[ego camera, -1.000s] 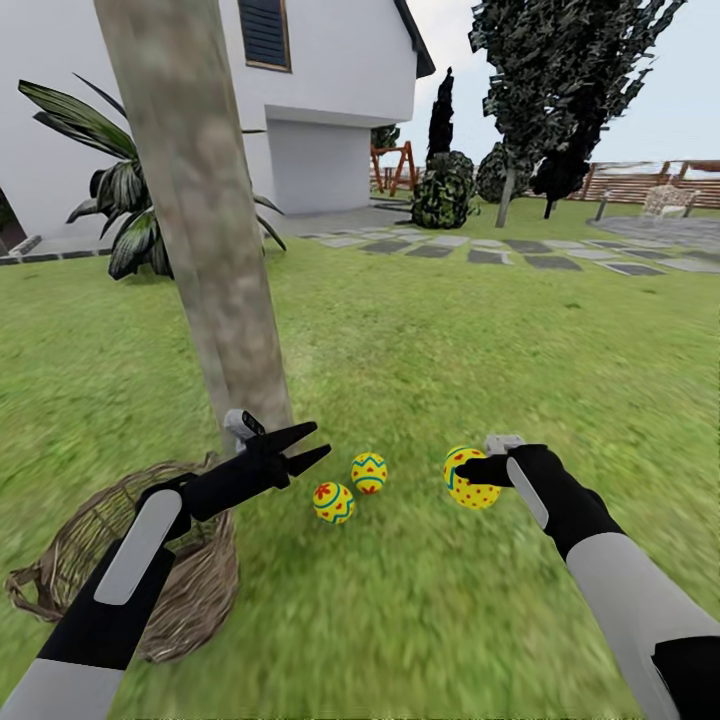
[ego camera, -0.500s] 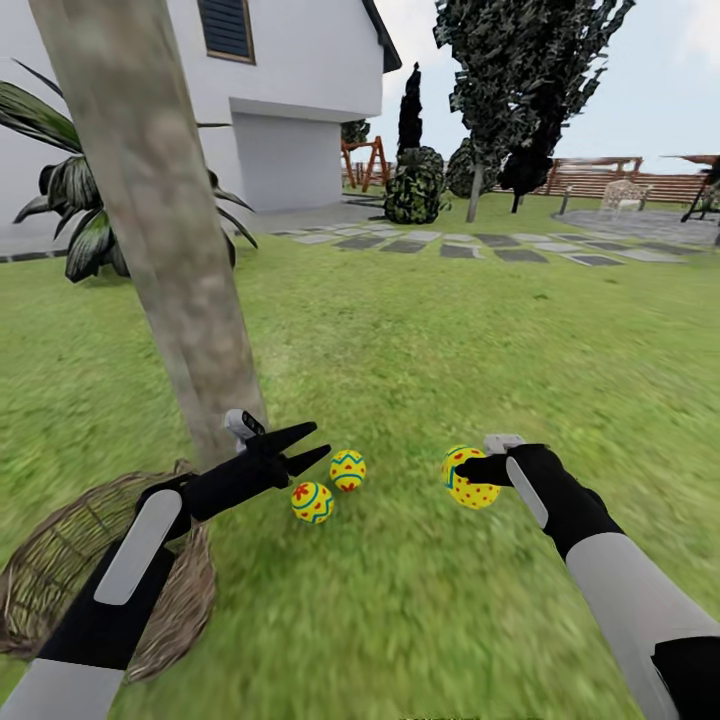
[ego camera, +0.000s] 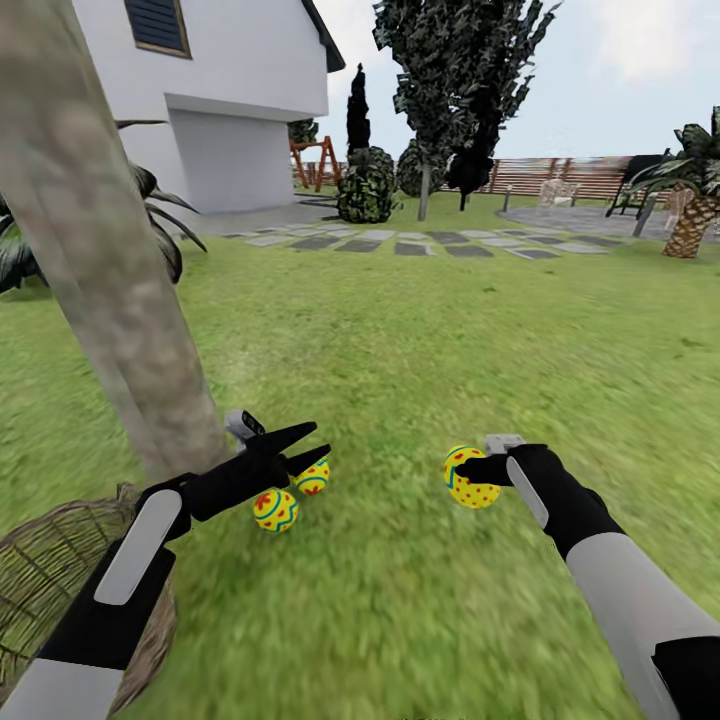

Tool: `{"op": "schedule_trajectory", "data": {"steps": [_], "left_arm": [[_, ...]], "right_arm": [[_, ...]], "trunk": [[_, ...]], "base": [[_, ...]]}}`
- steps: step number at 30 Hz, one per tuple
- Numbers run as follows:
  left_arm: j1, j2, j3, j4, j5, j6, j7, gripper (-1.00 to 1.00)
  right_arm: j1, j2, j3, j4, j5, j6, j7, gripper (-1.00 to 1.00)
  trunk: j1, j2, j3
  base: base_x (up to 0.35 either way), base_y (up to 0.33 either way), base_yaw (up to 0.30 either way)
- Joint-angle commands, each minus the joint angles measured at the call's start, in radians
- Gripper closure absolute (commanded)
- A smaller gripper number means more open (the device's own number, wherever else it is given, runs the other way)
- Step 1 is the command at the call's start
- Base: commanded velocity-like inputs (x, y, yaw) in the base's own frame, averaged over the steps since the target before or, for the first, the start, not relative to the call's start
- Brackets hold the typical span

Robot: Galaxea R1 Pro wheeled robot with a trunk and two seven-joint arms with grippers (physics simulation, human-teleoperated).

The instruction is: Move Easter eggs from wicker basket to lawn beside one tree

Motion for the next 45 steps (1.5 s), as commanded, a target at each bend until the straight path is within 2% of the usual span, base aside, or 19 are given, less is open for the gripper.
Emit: {"op": "schedule_trajectory", "data": {"steps": [1, 8, 20, 21, 22, 23, 25, 26, 29, 31, 43, 45], "left_arm": [[-0.001, 0.001, -0.001, 0.0, -0.001, 0.002, -0.004, -1.0], [-0.001, 0.001, 0.0, 0.0, -0.001, 0.002, -0.004, -1.0], [-0.001, 0.001, -0.001, 0.001, -0.003, 0.002, -0.004, -1.0], [-0.001, 0.001, -0.001, 0.002, -0.005, 0.002, -0.004, -1.0], [-0.001, -0.01, -0.001, 0.002, -0.006, 0.001, -0.003, -1.0], [-0.001, -0.037, -0.001, 0.002, -0.012, 0.001, 0.002, -1.0], [-0.001, -0.052, -0.002, 0.003, -0.014, -0.009, 0.005, -1.0], [-0.001, -0.053, -0.002, 0.004, -0.014, -0.013, 0.005, -1.0], [-0.001, -0.056, -0.004, 0.041, -0.013, -0.036, 0.005, -1.0], [-0.001, -0.062, -0.004, 0.052, -0.013, -0.046, 0.004, -1.0], [-0.001, -0.064, -0.004, 0.054, -0.013, -0.047, 0.004, -1.0], [-0.001, -0.064, -0.004, 0.054, -0.013, -0.047, 0.004, -1.0]], "right_arm": [[-0.001, -0.001, 0.003, -0.001, 0.001, 0.004, 0.003, 1.0], [-0.001, -0.001, 0.002, -0.001, 0.003, 0.004, 0.002, 1.0], [-0.001, 0.002, 0.006, 0.008, 0.0, 0.004, -0.001, 1.0], [-0.001, 0.017, 0.007, 0.026, 0.005, 0.003, -0.003, 1.0], [-0.001, 0.048, 0.008, 0.076, 0.009, -0.003, -0.029, 1.0], [-0.002, 0.065, 0.01, 0.123, 0.013, -0.012, -0.072, 1.0], [-0.002, 0.079, 0.011, 0.144, 0.016, -0.016, -0.091, 1.0], [-0.002, 0.081, 0.012, 0.146, 0.016, -0.016, -0.093, 1.0], [-0.002, 0.083, 0.057, 0.147, 0.016, -0.016, -0.094, 1.0], [-0.002, 0.083, 0.07, 0.146, 0.017, -0.016, -0.094, 1.0], [-0.002, 0.085, 0.095, 0.136, 0.017, -0.044, -0.096, 1.0], [-0.002, 0.085, 0.095, 0.137, 0.017, -0.044, -0.114, 1.0]], "trunk": [[0.0, 0.0, -0.001], [0.0, 0.0, -0.001], [0.0, 0.0, -0.016], [0.0, 0.0, -0.018], [0.0, 0.0, -0.019], [0.0, 0.0, -0.021], [0.0, 0.0, -0.024], [0.0, 0.0, -0.026], [0.0, 0.0, -0.031], [0.0, 0.0, -0.034], [0.0, 0.0, -0.046], [0.0, 0.0, -0.046]], "base": [[0.0, 0.0, -0.292], [0.0, 0.0, -0.259], [0.0, 0.0, -0.009], [0.0, 0.0, 0.0], [0.0, 0.0, 0.0], [0.0, 0.0, 0.0], [0.069, 0.0, 0.0], [0.154, 0.0, 0.0], [0.253, -0.078, 0.0], [0.299, -0.137, 0.0], [0.305, -0.146, 0.051], [0.305, -0.181, 0.266]]}}
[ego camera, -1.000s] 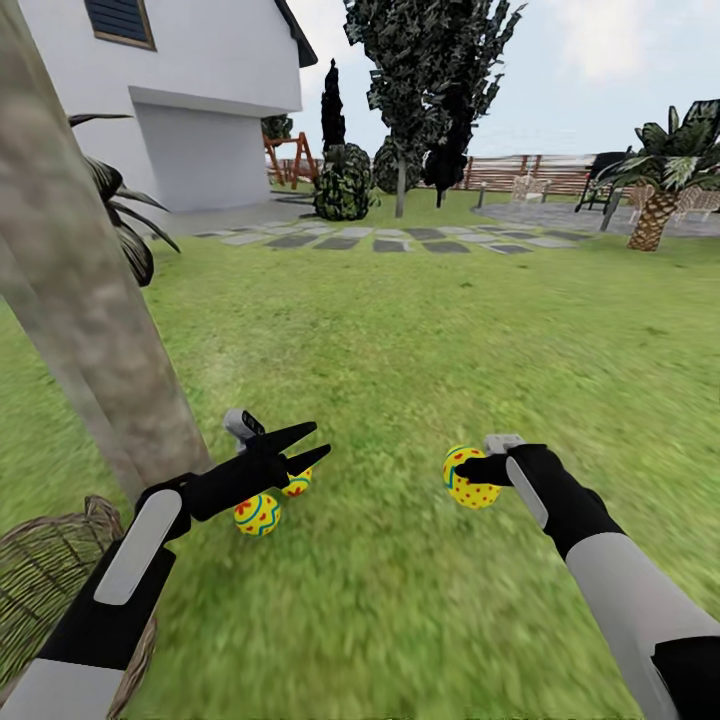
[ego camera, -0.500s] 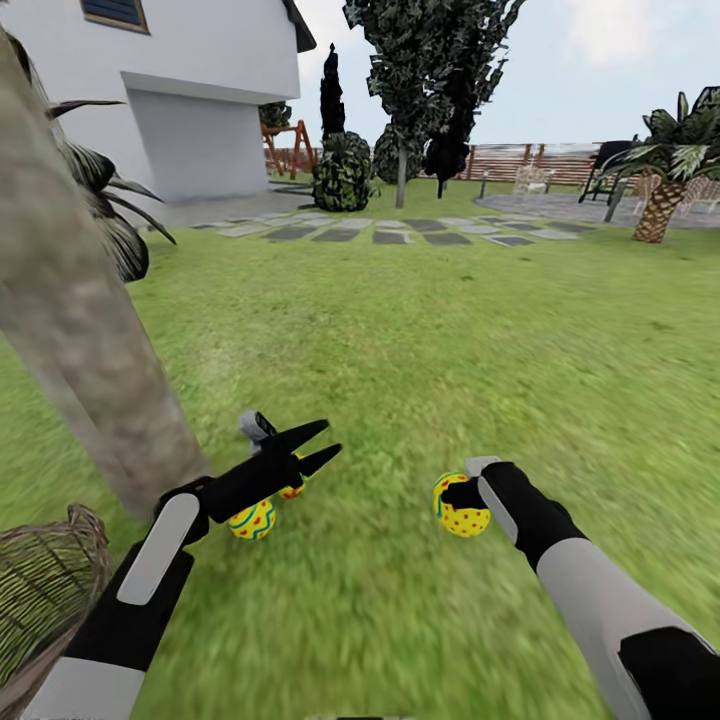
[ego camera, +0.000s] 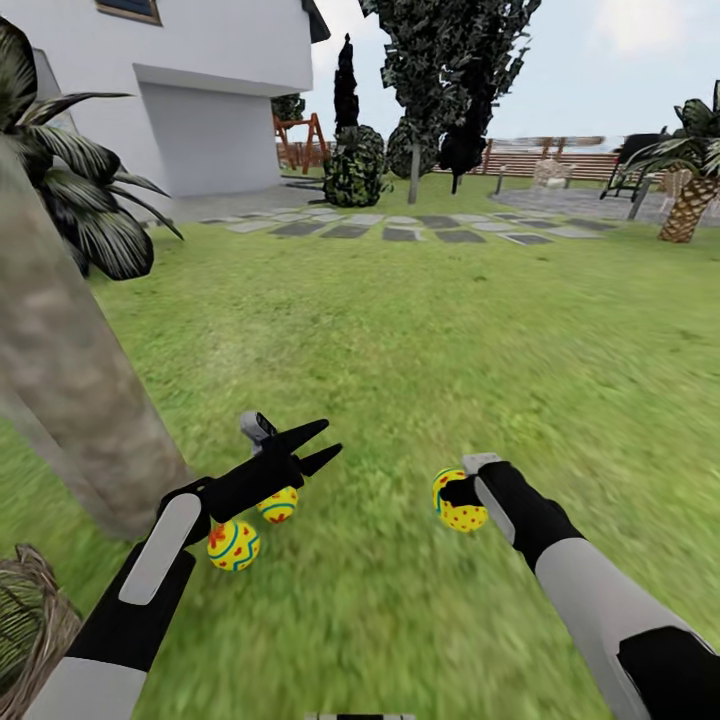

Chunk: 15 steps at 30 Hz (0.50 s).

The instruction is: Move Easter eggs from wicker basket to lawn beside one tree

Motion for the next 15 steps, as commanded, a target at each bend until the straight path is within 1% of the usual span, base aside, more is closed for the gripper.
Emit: {"op": "schedule_trajectory", "data": {"steps": [1, 3, 4, 6, 11, 15], "left_arm": [[-0.001, 0.0, -0.001, 0.0, 0.001, 0.003, -0.002, -1.0], [-0.001, 0.0, -0.001, 0.0, 0.001, 0.003, -0.003, -1.0], [-0.001, 0.0, -0.001, 0.0, 0.001, 0.003, -0.003, -1.0], [-0.001, 0.0, -0.001, 0.0, 0.001, 0.003, -0.003, -1.0], [-0.001, 0.0, -0.001, 0.0, 0.001, 0.003, -0.002, -1.0], [-0.001, 0.0, -0.001, 0.002, 0.001, 0.003, -0.002, -1.0]], "right_arm": [[0.0, -0.001, 0.006, -0.002, -0.011, 0.004, -0.02, 1.0], [0.0, 0.004, 0.006, 0.0, -0.011, 0.004, -0.053, 1.0], [0.0, 0.013, 0.006, 0.002, -0.011, 0.004, -0.062, 1.0], [0.0, 0.018, 0.006, 0.003, -0.011, 0.004, -0.066, 1.0], [0.0, 0.019, 0.006, 0.003, -0.012, 0.004, -0.067, 1.0], [0.0, 0.019, 0.006, 0.004, -0.012, 0.003, -0.066, 1.0]], "trunk": [[0.0, 0.0, -0.001], [0.0, 0.0, -0.001], [0.0, 0.0, -0.001], [0.0, 0.0, -0.001], [0.0, 0.0, -0.001], [0.0, 0.0, -0.001]], "base": [[0.305, -0.191, 0.279], [0.306, -0.198, 0.284], [0.306, -0.202, 0.286], [0.306, -0.203, 0.286], [0.288, -0.225, 0.286], [0.072, -0.067, 0.287]]}}
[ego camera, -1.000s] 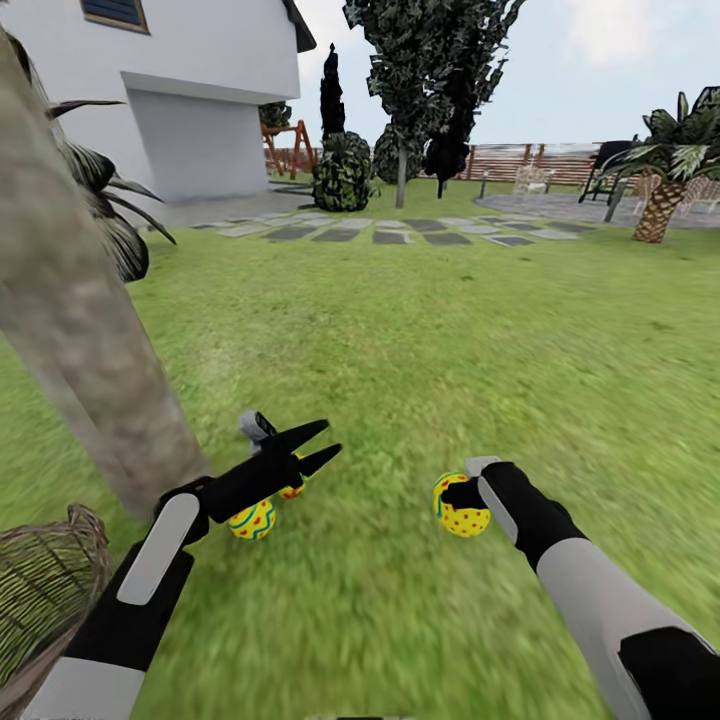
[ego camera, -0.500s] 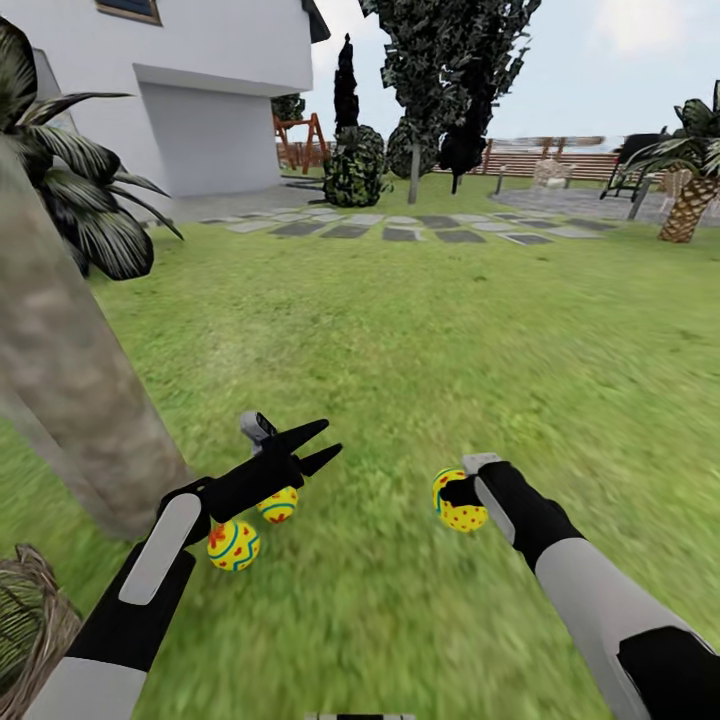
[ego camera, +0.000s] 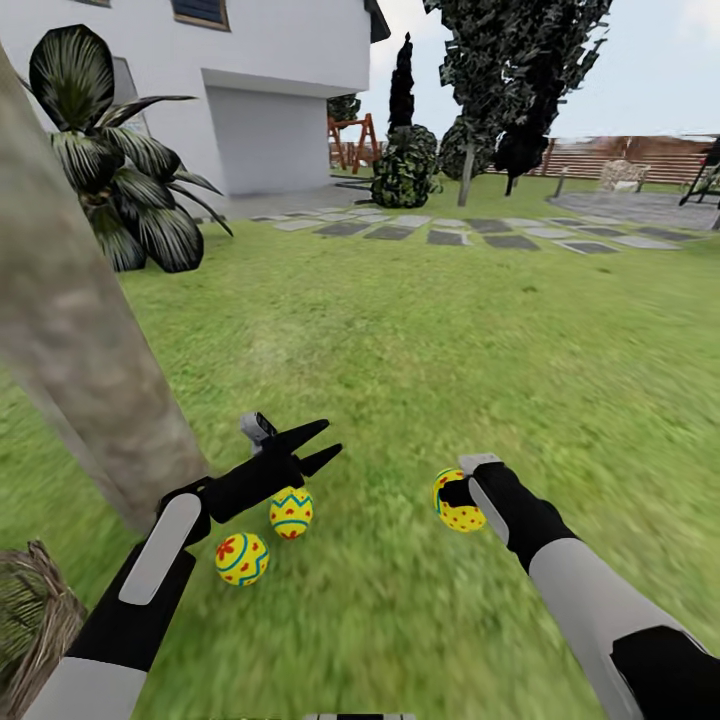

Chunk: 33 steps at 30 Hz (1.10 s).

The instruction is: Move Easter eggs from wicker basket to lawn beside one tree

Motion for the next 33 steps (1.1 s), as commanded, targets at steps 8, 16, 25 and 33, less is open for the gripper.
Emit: {"op": "schedule_trajectory", "data": {"steps": [8, 16, 25, 33], "left_arm": [[-0.001, -0.002, -0.001, 0.001, 0.001, 0.001, -0.002, -1.0], [-0.001, -0.006, -0.002, 0.002, 0.001, 0.001, -0.001, -1.0], [-0.001, -0.006, -0.006, 0.001, 0.001, 0.001, 0.0, -1.0], [-0.001, -0.006, -0.006, 0.002, 0.001, 0.001, -0.001, -1.0]], "right_arm": [[0.0, -0.001, 0.007, -0.002, -0.012, 0.004, -0.007, 1.0], [0.0, 0.005, 0.007, -0.002, -0.013, 0.004, -0.007, 1.0], [0.0, 0.005, 0.007, 0.0, -0.014, 0.004, -0.007, 1.0], [0.0, 0.006, 0.007, 0.0, -0.014, 0.002, -0.007, 1.0]], "trunk": [[0.0, 0.0, -0.001], [0.0, 0.0, -0.001], [0.0, 0.0, -0.001], [0.0, 0.0, -0.001]], "base": [[0.002, -0.052, 0.286], [0.0, -0.336, 0.287], [0.0, -0.346, 0.288], [0.001, -0.301, 0.288]]}}
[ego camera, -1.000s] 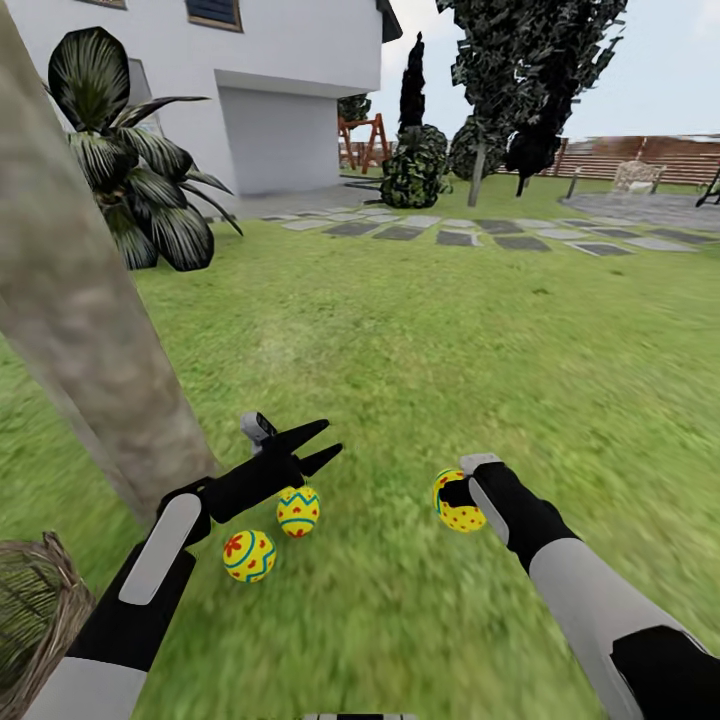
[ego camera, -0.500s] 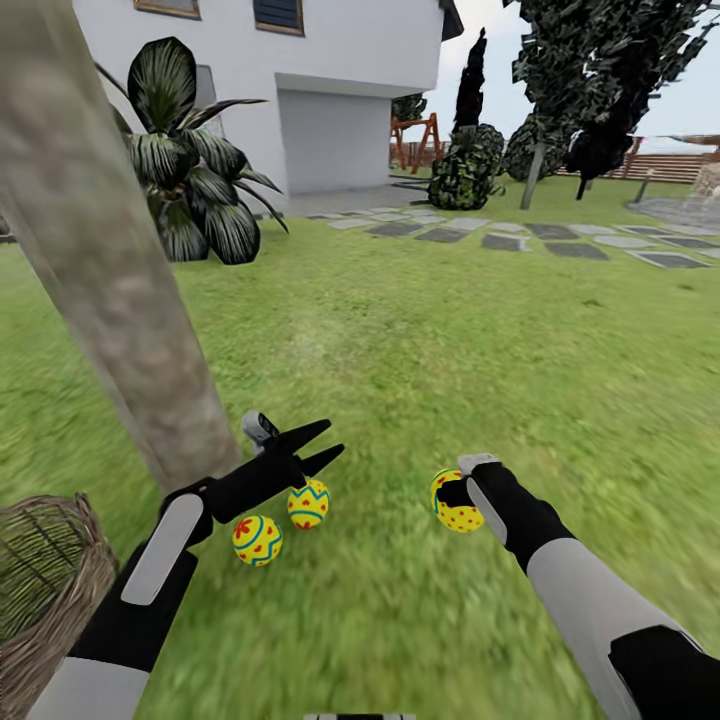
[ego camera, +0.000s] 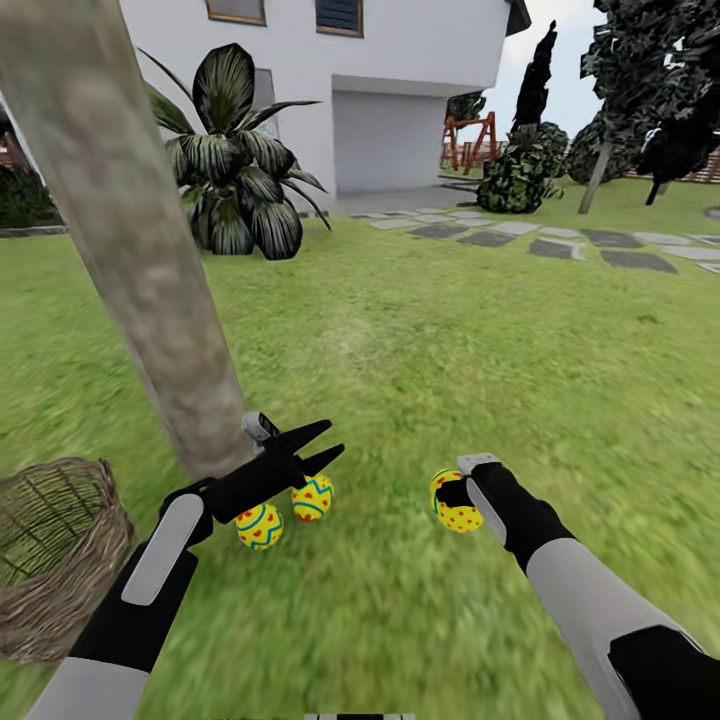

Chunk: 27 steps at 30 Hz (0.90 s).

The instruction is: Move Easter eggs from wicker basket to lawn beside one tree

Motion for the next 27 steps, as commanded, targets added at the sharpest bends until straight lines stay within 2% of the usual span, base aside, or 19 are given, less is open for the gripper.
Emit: {"op": "schedule_trajectory", "data": {"steps": [1, 14, 17, 27], "left_arm": [[-0.001, 0.0, -0.001, 0.0, 0.001, 0.003, -0.002, -1.0], [0.0, 0.0, -0.001, 0.0, 0.001, 0.003, -0.002, -1.0], [0.0, 0.0, -0.001, 0.0, 0.001, 0.003, -0.002, -1.0], [0.0, 0.0, -0.001, 0.0, 0.001, 0.003, -0.003, -1.0]], "right_arm": [[0.0, -0.002, 0.007, -0.002, -0.011, 0.003, -0.008, 1.0], [0.0, -0.001, 0.01, 0.0, -0.011, 0.003, -0.008, 1.0], [0.0, 0.012, 0.013, 0.0, -0.01, 0.003, -0.008, 1.0], [0.0, 0.015, 0.013, 0.001, -0.012, 0.003, -0.008, 1.0]], "trunk": [[0.0, 0.0, -0.001], [0.0, 0.0, -0.001], [0.0, 0.0, -0.001], [0.0, 0.0, -0.001]], "base": [[0.05, -0.174, 0.288], [0.175, -0.197, 0.288], [0.227, -0.243, 0.288], [0.227, -0.243, 0.289]]}}
